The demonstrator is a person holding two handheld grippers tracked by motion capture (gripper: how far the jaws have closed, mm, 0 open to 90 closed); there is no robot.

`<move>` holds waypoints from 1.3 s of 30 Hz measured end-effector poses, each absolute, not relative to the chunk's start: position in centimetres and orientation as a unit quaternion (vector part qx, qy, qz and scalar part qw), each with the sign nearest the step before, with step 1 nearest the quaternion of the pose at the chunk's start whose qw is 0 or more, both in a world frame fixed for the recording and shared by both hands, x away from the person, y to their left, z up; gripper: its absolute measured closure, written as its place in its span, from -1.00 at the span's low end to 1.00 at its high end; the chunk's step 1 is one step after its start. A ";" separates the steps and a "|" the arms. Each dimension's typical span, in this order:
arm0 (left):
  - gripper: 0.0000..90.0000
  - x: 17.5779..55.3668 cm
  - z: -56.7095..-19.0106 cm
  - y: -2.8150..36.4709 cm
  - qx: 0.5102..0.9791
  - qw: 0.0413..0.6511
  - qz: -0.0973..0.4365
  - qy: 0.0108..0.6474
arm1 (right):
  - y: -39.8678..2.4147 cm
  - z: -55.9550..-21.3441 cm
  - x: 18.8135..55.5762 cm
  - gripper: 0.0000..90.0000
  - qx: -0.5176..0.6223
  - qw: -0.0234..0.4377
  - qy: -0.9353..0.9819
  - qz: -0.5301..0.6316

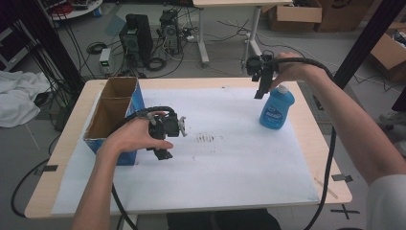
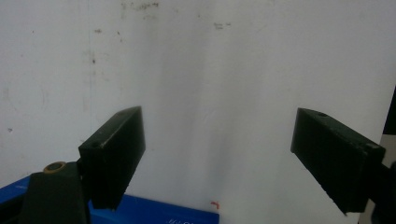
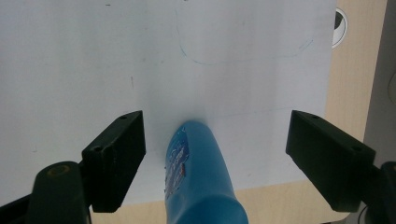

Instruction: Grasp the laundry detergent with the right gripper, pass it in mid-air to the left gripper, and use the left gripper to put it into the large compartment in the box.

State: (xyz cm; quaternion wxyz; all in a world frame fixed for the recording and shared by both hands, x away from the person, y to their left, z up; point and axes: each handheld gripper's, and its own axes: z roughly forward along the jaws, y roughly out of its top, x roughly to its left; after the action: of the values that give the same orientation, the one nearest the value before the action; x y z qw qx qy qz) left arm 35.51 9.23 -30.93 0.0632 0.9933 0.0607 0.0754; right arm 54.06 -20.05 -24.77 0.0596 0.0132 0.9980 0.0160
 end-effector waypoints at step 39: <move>-0.59 36.1 -31.6 8.9 0.992 0.079 0.079 0.059 | -25.7 -24.2 54.8 -0.57 0.166 0.025 0.983 0.069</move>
State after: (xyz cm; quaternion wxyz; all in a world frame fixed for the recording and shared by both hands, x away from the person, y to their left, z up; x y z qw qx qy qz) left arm 36.06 8.94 -31.60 0.0786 0.9920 0.0588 0.0795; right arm 54.75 -25.69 -24.23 0.0247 0.1656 0.9834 0.0695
